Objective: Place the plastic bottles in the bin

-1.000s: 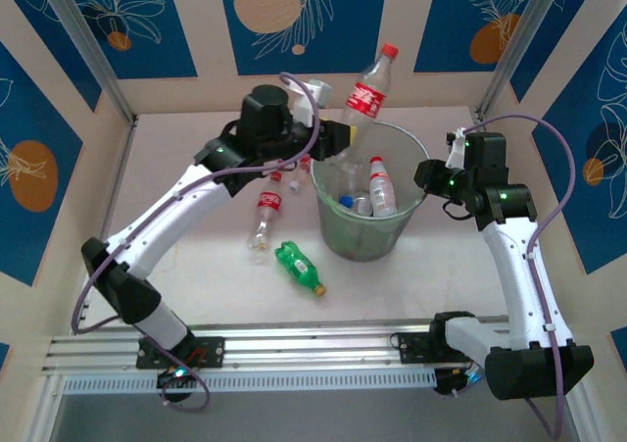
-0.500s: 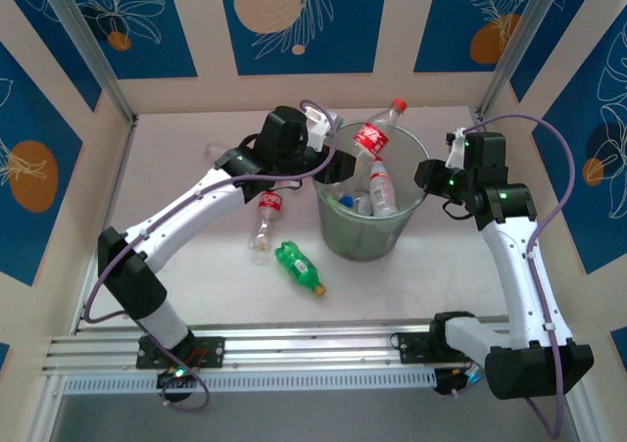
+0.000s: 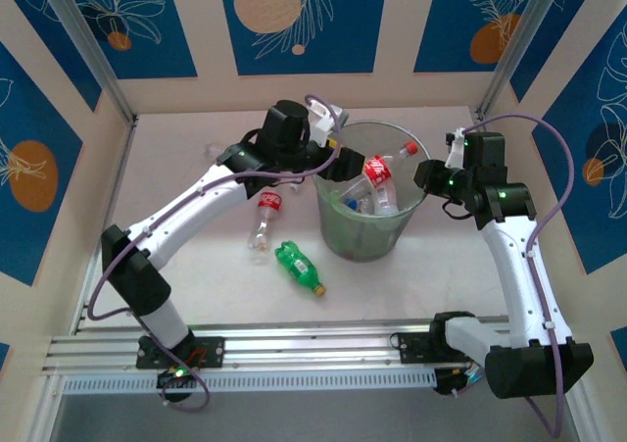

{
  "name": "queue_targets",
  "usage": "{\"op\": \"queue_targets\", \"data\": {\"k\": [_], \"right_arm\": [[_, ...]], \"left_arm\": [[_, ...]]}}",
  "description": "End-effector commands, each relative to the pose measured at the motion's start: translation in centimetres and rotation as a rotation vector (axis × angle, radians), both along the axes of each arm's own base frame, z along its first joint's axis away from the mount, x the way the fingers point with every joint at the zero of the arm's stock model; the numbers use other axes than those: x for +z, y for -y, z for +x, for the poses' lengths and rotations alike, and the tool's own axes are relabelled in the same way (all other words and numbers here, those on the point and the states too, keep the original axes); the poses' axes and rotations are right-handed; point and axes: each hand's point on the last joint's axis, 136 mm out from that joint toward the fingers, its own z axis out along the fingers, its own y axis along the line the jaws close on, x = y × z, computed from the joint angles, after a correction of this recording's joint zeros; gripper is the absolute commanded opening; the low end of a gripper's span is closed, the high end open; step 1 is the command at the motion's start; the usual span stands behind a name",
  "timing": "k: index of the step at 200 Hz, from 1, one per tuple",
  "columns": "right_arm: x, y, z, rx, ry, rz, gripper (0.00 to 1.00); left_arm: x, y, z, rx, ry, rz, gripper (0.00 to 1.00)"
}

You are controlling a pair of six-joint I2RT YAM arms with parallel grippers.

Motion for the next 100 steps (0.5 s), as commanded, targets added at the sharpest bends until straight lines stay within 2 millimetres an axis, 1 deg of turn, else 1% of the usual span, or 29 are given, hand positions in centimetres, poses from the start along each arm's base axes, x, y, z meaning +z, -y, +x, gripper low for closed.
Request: {"op": "queue_targets", "data": {"k": [1, 9, 28, 52, 80, 100], "right_arm": [[0.9, -0.8, 0.0, 0.036, 0.020, 0.016, 0.32], [0.9, -0.8, 0.0, 0.036, 0.021, 0.015, 0.32], [1.0, -0.8, -0.1, 0.035, 0.021, 0.011, 0.32], [1.0, -0.7, 0.0, 0.034, 0.022, 0.008, 0.32], [1.1, -0.7, 0.1, 0.035, 0.023, 0.009, 0.32], [1.0, -0.8, 0.2, 0.035, 0.021, 0.012, 0.32]], "left_arm": [[1.2, 2.1, 0.1, -0.049, 0.017, -0.031, 0.76], [0.7, 2.8, 0.0, -0.065, 0.013, -0.014, 0.75], [-1.3, 4.4, -0.2, -0.096, -0.011, 0.047, 0.72], [-3.2, 5.6, -0.4, -0.113, -0.037, 0.086, 0.67], [-5.4, 6.4, -1.0, -0.140, -0.075, 0.124, 0.64], [-6.8, 6.5, -1.1, -0.141, -0.101, 0.154, 0.63]]}}
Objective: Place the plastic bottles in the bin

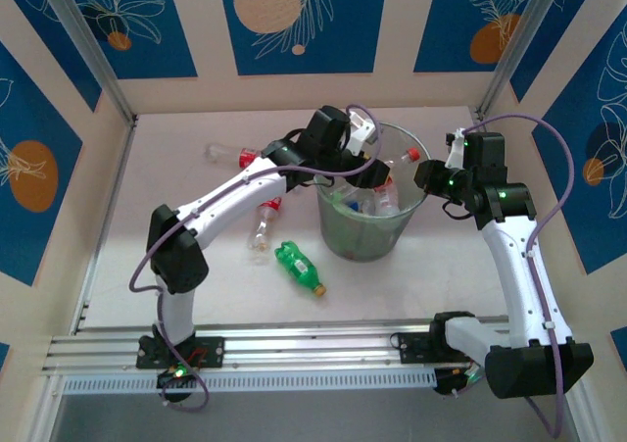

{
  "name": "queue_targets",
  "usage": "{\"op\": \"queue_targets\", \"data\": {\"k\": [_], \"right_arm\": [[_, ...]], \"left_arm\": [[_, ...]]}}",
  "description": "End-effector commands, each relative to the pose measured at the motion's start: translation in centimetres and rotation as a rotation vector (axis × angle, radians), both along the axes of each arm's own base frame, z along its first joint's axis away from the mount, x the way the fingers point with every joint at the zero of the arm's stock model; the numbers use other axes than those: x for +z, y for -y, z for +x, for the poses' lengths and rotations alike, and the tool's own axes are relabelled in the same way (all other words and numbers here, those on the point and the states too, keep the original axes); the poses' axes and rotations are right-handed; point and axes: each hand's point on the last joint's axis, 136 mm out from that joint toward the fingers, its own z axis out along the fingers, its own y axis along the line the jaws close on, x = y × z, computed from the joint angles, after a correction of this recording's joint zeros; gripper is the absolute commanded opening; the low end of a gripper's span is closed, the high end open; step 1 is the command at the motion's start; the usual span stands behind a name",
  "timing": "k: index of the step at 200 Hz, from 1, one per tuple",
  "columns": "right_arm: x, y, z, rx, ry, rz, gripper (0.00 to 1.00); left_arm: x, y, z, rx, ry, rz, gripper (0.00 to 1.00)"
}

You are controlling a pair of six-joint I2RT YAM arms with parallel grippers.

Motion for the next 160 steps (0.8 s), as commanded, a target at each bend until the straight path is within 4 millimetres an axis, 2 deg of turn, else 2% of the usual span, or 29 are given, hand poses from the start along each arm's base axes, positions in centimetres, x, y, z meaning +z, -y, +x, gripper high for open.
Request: {"op": "queue_targets", "data": {"k": [1, 20, 41, 78, 105, 117, 132, 137, 145, 160], "right_arm": [[1.1, -0.8, 0.2, 0.038, 0.025, 0.015, 0.32], [1.1, -0.9, 0.2, 0.040, 0.024, 0.018, 0.32], [1.1, -0.9, 0.2, 0.038, 0.025, 0.018, 0.32], [1.1, -0.9, 0.2, 0.040, 0.025, 0.019, 0.32], [1.0, -0.9, 0.2, 0.039, 0.026, 0.018, 0.32], [1.0, -0.9, 0.2, 0.038, 0.029, 0.021, 0.32], [1.2, -1.0, 0.2, 0.042, 0.035, 0.026, 0.32], [1.3, -1.0, 0.2, 0.042, 0.037, 0.027, 0.35], [1.4, -1.1, 0.2, 0.044, 0.039, 0.029, 0.40], [1.9, -1.1, 0.2, 0.046, 0.049, 0.026, 0.44]], "left_arm": [[-1.1, 0.4, -1.1, -0.041, -0.028, 0.041, 0.63], [-1.2, 0.4, -1.2, -0.040, -0.031, 0.045, 0.63], [0.4, 0.1, -1.2, -0.026, -0.001, 0.007, 0.65], [5.5, -1.4, -1.3, 0.021, 0.106, -0.074, 0.75], [9.4, -4.0, -1.9, 0.074, 0.207, -0.110, 0.80], [10.4, -5.4, -2.1, 0.105, 0.234, -0.106, 0.80], [10.8, -7.4, -2.0, 0.153, 0.259, -0.073, 0.82], [10.7, -8.3, -1.9, 0.175, 0.262, -0.059, 0.82], [10.3, -9.6, -1.8, 0.207, 0.264, -0.035, 0.83], [9.0, -12.3, -1.7, 0.263, 0.243, -0.001, 0.83]]}}
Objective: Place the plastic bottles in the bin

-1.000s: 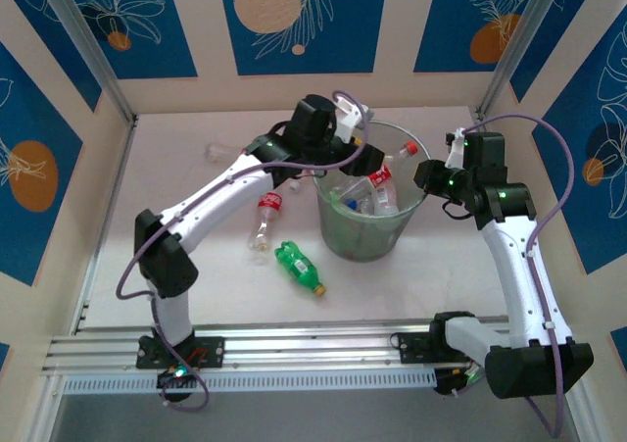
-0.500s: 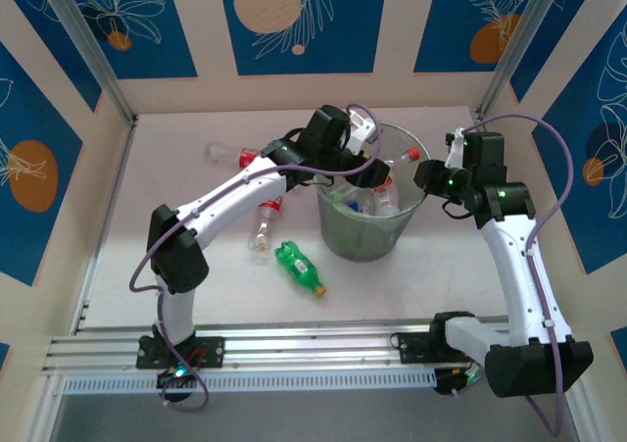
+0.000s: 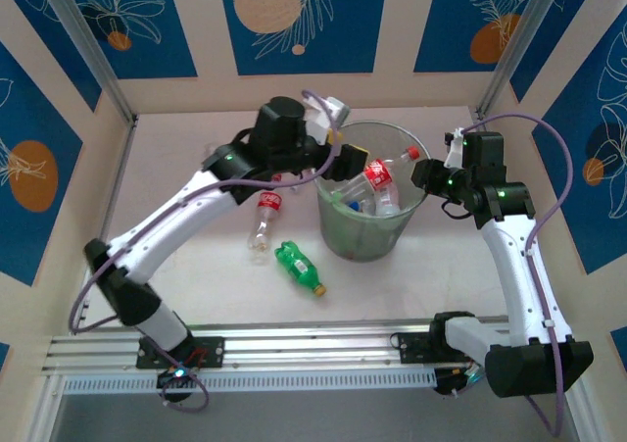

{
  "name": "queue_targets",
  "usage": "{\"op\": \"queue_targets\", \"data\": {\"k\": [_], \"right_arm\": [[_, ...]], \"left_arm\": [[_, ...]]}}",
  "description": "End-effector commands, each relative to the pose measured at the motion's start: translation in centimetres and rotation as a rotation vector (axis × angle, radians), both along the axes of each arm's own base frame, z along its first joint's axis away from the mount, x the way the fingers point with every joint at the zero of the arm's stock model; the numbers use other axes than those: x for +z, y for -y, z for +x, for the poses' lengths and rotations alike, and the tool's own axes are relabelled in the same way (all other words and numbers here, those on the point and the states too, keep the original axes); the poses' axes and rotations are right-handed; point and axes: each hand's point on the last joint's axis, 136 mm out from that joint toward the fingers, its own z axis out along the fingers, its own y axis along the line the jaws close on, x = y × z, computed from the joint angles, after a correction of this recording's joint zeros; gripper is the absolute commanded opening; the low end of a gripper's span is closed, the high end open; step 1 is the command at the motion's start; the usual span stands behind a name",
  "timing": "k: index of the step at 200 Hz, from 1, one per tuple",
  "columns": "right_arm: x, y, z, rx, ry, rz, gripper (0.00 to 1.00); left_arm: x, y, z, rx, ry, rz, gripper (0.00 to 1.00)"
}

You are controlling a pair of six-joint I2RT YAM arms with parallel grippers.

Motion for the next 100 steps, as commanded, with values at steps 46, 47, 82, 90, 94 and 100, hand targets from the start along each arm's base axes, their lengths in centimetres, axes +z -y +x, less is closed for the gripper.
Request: {"op": "queue_targets", "data": {"k": [46, 47, 82, 90, 94, 100], "right_arm": [[3.9, -0.6, -0.3, 0.034, 0.102, 0.017, 0.58], [3.9, -0.6, -0.3, 0.033, 0.103, 0.018, 0.58], [4.2, -0.4, -0.4, 0.024, 0.115, 0.021, 0.69], [4.2, -0.4, -0.4, 0.023, 0.113, 0.022, 0.69], [4.2, -0.4, -0.4, 0.022, 0.114, 0.023, 0.69], [4.1, -0.3, -0.5, 0.019, 0.111, 0.022, 0.70]], "left_arm": [[-8.7, -15.4, 0.4, 0.382, -0.168, 0.175, 0.84], [-8.9, -15.6, 0.4, 0.389, -0.173, 0.178, 0.84], [-16.1, -21.1, -1.6, 0.521, -0.339, 0.271, 0.84], [-17.5, -21.5, -1.9, 0.530, -0.368, 0.304, 0.84], [-18.1, -21.5, -2.0, 0.532, -0.382, 0.318, 0.84], [-19.0, -21.5, -2.0, 0.532, -0.405, 0.333, 0.84]]}}
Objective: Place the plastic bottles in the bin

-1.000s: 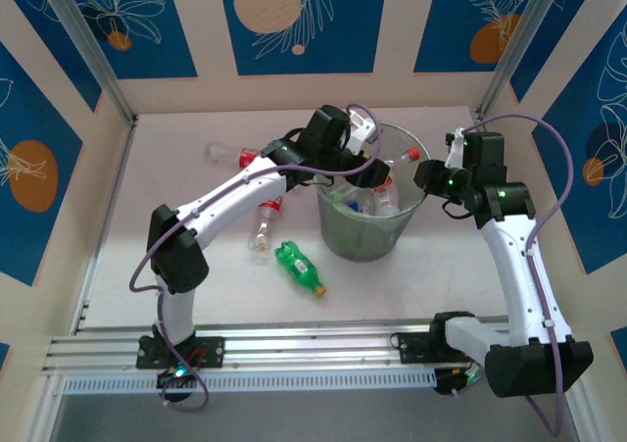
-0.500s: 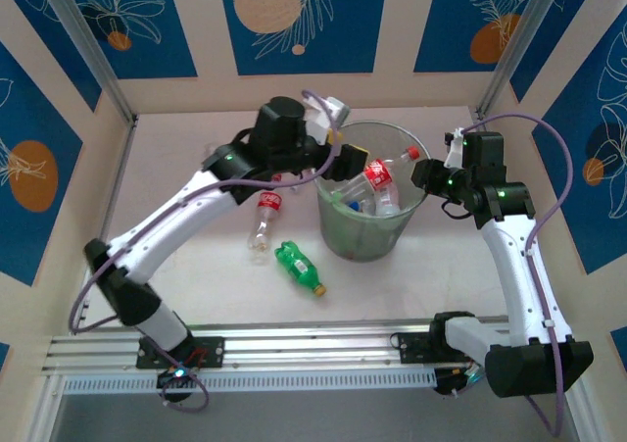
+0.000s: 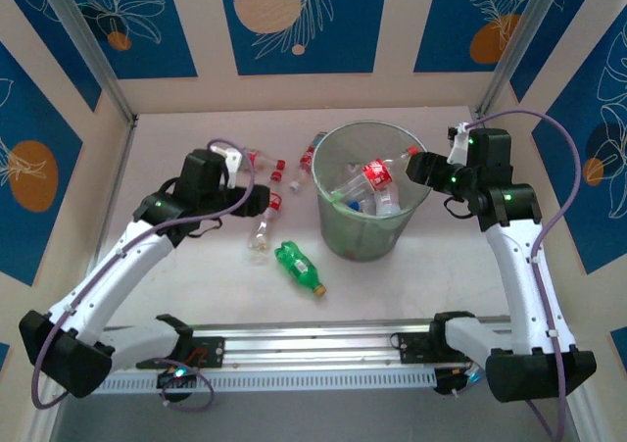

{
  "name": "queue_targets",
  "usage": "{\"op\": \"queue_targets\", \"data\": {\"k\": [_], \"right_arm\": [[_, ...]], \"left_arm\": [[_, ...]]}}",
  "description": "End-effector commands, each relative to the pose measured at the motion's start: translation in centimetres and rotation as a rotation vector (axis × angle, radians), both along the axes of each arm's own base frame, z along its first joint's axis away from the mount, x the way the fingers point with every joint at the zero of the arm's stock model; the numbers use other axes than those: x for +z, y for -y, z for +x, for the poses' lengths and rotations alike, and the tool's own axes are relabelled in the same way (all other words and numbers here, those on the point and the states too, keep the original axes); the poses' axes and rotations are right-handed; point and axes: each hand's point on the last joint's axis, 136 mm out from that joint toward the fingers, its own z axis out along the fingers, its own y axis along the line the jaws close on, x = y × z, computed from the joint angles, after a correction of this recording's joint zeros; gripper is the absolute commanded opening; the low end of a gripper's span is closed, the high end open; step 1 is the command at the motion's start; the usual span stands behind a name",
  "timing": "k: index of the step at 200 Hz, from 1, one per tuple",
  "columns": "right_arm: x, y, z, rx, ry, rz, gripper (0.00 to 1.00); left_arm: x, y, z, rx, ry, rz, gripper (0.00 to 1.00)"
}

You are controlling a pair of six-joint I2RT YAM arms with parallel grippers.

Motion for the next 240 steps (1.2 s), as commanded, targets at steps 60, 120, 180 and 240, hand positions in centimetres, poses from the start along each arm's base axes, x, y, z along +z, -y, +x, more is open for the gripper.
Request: {"op": "queue_targets", "data": {"k": [60, 120, 180, 240], "right_arm": [[0.7, 0.8, -1.0, -0.025, 0.023, 0.010, 0.70], [0.4, 0.4, -0.9, -0.009, 0.007, 0.028, 0.70], [-0.2, 0.4, -0.8, -0.001, -0.004, 0.019, 0.70], [-0.5, 0.5, -0.6, -0.001, -0.010, 0.015, 0.70]], "left_arm": [[-8.9, -0.4, -2.2, 0.050, -0.246, 0.051, 0.83], [-14.6, 1.8, 0.8, 0.014, -0.300, 0.095, 0.89], [-17.9, 0.1, 2.5, 0.081, -0.343, 0.254, 0.74], [-19.0, 0.4, 2.6, 0.070, -0.361, 0.253, 0.56]]}}
